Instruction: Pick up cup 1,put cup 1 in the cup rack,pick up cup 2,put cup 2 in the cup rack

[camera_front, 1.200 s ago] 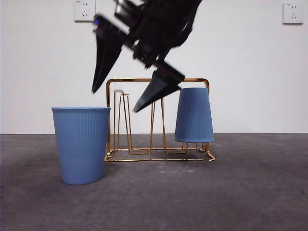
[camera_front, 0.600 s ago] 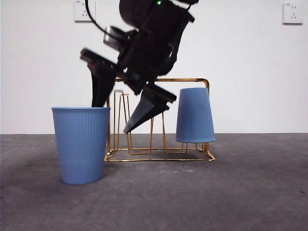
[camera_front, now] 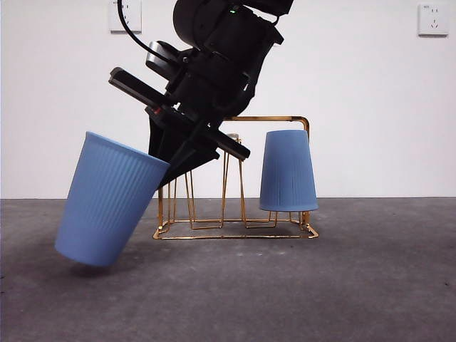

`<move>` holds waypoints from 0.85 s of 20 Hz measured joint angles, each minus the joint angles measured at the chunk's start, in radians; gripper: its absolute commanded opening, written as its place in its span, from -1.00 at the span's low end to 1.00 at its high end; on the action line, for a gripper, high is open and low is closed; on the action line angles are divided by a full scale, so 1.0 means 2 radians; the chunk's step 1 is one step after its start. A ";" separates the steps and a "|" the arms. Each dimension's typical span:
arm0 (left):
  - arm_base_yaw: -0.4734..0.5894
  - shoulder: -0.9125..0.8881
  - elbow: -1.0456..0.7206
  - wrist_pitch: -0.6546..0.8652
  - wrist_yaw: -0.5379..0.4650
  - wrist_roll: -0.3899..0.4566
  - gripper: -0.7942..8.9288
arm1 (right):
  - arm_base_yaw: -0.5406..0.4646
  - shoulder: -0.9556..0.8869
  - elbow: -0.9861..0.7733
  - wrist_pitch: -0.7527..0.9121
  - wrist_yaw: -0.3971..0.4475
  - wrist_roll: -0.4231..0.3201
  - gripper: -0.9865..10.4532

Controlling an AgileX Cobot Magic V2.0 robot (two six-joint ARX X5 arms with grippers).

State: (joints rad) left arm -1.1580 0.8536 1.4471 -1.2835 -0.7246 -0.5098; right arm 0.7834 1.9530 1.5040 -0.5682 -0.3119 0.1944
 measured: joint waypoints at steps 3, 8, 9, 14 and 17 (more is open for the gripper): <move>0.000 0.003 0.000 0.027 -0.003 0.000 0.00 | 0.000 -0.012 0.000 -0.051 0.014 -0.020 -0.85; 0.000 -0.002 0.000 0.101 0.001 0.000 0.00 | 0.000 -0.177 0.000 -0.083 0.098 -0.065 -0.85; 0.000 -0.004 0.000 0.121 0.007 0.001 0.00 | 0.000 -0.226 0.000 -0.082 0.109 -0.070 -0.85; 0.000 0.009 0.000 0.224 0.075 0.018 0.00 | 0.000 -0.385 0.001 -0.083 0.144 -0.092 -0.85; 0.001 0.027 0.000 0.266 0.122 0.023 0.00 | 0.000 -0.443 0.001 -0.083 0.145 -0.100 -0.85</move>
State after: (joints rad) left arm -1.1568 0.9085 1.4471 -0.7513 -0.4805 -0.4637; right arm 0.7841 1.0676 1.5051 -0.7349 -0.0212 -0.0051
